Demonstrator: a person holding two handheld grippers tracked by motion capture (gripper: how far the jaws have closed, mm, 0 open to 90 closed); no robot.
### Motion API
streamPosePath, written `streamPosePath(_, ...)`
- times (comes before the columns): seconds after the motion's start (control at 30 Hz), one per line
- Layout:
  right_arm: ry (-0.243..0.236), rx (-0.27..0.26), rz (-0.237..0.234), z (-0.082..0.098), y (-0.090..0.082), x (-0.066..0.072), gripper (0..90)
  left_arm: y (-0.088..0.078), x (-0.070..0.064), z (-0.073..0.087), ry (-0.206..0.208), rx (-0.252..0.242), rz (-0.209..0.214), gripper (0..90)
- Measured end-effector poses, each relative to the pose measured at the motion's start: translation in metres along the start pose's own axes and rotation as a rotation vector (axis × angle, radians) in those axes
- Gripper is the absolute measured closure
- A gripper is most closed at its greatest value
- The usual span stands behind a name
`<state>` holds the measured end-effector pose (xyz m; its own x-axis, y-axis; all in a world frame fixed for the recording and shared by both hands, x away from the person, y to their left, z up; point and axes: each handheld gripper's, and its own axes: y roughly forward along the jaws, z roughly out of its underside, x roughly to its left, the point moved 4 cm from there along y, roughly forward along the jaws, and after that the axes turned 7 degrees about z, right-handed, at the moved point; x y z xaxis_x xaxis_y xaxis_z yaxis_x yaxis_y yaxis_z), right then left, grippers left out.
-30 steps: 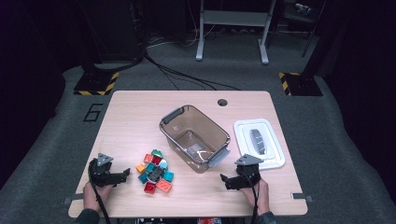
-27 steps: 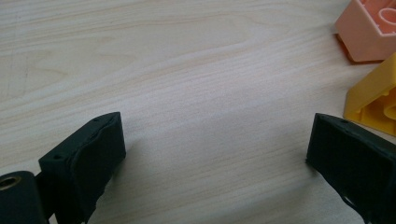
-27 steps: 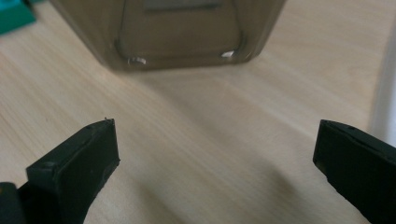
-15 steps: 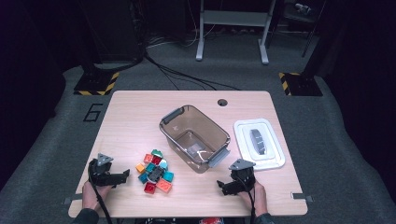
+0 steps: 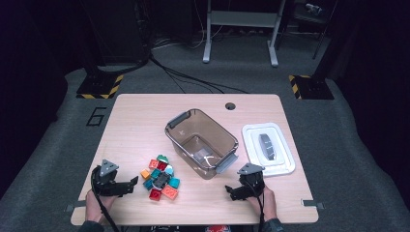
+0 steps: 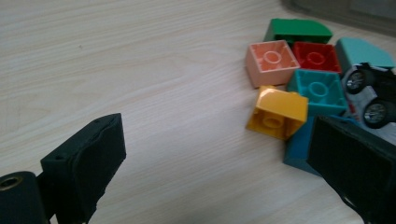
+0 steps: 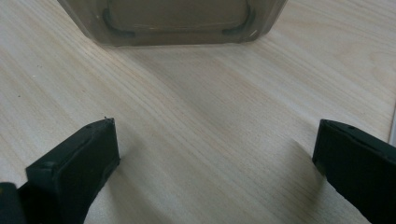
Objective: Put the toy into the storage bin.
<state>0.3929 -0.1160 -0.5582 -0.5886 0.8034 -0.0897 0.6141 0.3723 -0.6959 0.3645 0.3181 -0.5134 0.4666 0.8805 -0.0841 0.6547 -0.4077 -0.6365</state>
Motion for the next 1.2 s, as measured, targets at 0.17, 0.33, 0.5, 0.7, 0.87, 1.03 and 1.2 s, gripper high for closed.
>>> streamPosePath(0.17,0.004,-0.001,0.000,0.000,0.000,0.000,0.0,-0.002,-0.014,-0.002,0.030,-0.007,0.019,3.4)
streamPosePath(0.33,0.014,-0.001,0.002,0.000,0.000,0.001,0.0,-0.001,-0.028,-0.007,0.044,-0.021,0.044,3.0)
streamPosePath(0.5,0.014,-0.001,0.003,0.000,0.000,0.001,0.0,0.002,-0.044,-0.009,0.064,-0.011,0.066,2.7)
streamPosePath(0.7,0.013,-0.002,0.003,0.000,0.000,0.001,0.0,0.011,-0.064,-0.009,0.112,0.023,0.069,2.2)
streamPosePath(0.87,0.013,-0.002,0.003,0.000,0.000,0.001,0.0,0.021,-0.075,-0.010,0.125,0.027,0.070,4.6)
streamPosePath(1.03,0.012,-0.002,0.004,0.000,0.000,0.001,0.0,0.029,-0.088,-0.011,0.160,0.045,0.075,12.0)
streamPosePath(1.2,0.012,-0.002,0.003,0.000,0.000,0.001,0.0,0.033,-0.092,-0.010,0.164,0.066,0.035,23.2)
